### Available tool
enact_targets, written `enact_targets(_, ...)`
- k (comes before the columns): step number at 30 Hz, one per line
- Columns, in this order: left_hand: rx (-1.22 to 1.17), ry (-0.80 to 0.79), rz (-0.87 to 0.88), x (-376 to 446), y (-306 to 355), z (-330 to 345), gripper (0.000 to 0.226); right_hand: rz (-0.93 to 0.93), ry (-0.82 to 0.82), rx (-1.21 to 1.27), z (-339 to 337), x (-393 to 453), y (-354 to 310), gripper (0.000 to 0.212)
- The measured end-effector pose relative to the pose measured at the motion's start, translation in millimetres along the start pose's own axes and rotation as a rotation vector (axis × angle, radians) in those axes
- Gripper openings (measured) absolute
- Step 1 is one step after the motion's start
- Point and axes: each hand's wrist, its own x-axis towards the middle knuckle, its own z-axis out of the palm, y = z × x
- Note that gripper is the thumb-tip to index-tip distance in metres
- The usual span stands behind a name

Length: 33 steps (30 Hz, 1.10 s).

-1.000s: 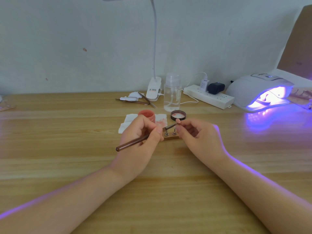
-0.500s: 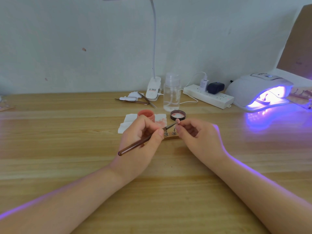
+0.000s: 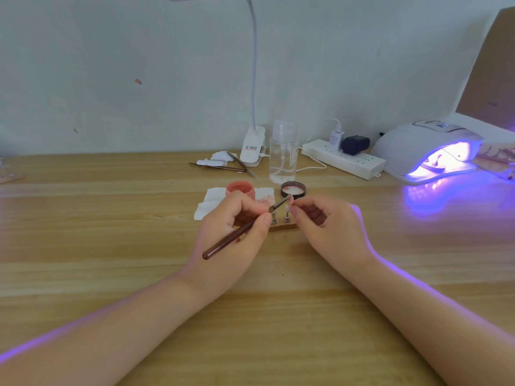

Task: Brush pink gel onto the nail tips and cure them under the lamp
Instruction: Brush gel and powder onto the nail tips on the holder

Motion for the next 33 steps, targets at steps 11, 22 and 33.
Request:
enact_targets(11, 0.045, 0.038, 0.012, -0.7, 4.7, 0.2, 0.028, -0.046, 0.037, -0.082, -0.7, 1.8, 2.1, 0.011)
enact_targets(22, 0.102, -0.012, 0.086, -2.2, 7.0, -3.7, 0.008, -0.065, 0.044, -0.107, -0.7, 2.2, 3.1, 0.013)
enact_targets(33, 0.098, -0.012, 0.043, -0.9, 2.5, -2.2, 0.013, -0.06, 0.046, -0.093, 0.2, 1.8, 2.1, 0.012)
